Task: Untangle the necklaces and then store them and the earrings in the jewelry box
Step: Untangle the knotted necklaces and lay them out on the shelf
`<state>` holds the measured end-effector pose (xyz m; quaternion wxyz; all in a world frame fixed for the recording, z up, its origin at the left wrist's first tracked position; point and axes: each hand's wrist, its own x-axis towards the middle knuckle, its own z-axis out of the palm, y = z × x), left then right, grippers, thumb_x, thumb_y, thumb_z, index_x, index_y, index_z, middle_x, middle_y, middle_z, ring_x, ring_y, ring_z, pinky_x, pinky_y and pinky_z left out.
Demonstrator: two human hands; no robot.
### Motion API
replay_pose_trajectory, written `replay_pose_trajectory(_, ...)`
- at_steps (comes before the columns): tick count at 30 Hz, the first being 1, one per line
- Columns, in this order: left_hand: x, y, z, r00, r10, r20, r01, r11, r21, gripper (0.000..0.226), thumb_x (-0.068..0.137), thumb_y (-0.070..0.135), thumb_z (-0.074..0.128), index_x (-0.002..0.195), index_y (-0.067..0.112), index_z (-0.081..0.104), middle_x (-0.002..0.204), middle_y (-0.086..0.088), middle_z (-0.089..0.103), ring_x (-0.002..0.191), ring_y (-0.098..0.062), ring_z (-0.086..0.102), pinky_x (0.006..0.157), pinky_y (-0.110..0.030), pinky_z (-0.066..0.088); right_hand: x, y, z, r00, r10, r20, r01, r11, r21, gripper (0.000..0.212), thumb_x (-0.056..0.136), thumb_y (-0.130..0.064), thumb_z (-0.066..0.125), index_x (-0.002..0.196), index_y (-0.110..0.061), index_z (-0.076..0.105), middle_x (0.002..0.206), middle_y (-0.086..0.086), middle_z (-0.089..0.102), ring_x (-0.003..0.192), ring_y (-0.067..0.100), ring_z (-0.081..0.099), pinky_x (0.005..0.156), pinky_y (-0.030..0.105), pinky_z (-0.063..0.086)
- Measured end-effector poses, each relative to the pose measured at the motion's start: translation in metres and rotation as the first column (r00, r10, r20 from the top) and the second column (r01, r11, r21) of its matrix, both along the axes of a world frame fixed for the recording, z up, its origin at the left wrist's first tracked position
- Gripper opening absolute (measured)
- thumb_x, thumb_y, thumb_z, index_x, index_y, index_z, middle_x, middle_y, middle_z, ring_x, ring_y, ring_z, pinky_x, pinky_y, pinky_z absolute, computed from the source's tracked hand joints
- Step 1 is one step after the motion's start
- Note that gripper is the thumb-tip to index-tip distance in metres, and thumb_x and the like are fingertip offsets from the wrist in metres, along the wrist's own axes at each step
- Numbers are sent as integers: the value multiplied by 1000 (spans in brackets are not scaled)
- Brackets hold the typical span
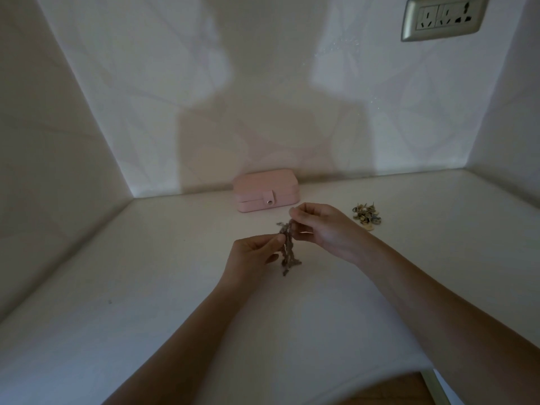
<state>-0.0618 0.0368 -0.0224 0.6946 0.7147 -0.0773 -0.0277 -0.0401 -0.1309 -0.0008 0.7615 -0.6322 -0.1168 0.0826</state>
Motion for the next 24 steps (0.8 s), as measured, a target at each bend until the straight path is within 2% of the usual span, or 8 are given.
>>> replay_pose_trajectory(3,4,5,1,998,52,-24,-53,997,-55,8,81,21,72,75,19,78,80,-6,70,77,-16,56,80,-27,45,0,1,0,999,21,-35,-18,997,71,14,96,-18,52,87,-8,57,87,8,68,86,22,66,91,41,52)
replay_pose_trajectory(5,5,5,2,998,32,-51,-39,990,-136,10,84,18,68,77,13,73,80,-5,70,78,-15,61,75,-22,48,-1,3,1,997,33,-67,-27,995,96,15,98,-17,50,86,-8,56,88,12,69,85,25,68,91,44,52)
replay_pose_trajectory(9,1,1,3,993,-95,-62,80,973,-214,18,87,21,61,85,3,64,84,-12,67,76,-18,65,71,-26,54,-2,6,1,993,59,-102,-49,994,101,14,93,-19,56,85,-8,52,73,8,64,67,20,65,69,33,57)
replay_pose_trajectory(12,0,1,3,990,-135,-46,123,972,-199,19,87,24,59,86,6,67,85,-7,70,82,-16,67,75,-25,53,-5,3,2,986,156,-52,-156,988,7,25,76,-19,69,94,-10,54,75,2,67,72,15,65,72,27,54)
replay_pose_trajectory(15,0,3,3,990,-133,-48,120,972,-204,20,93,20,55,88,9,72,91,-7,72,91,-16,68,85,-26,52,-5,1,0,979,203,2,-201,973,-117,32,73,-5,73,102,-9,60,76,0,67,76,13,65,75,24,53)
replay_pose_trajectory(18,1,2,3,990,-111,-83,90,970,-224,20,92,19,56,81,11,72,85,-4,72,86,-14,66,85,-25,51,-5,1,0,985,170,30,-162,971,-175,25,80,6,68,100,-9,65,77,0,68,77,12,65,75,22,53)
replay_pose_trajectory(21,1,-1,4,991,-62,-117,31,969,-247,20,90,17,59,75,11,69,73,-1,69,73,-12,63,77,-25,49,-5,2,0,990,73,119,-35,955,-296,20,82,5,67,95,-11,68,83,5,67,79,12,64,77,21,51)
replay_pose_trajectory(24,1,0,5,990,-67,-123,33,965,-260,19,92,18,57,80,8,67,75,-2,69,74,-11,65,74,-24,50,-4,5,-2,976,-11,219,92,927,-364,16,82,1,66,87,-14,70,82,8,66,77,15,60,76,27,47)
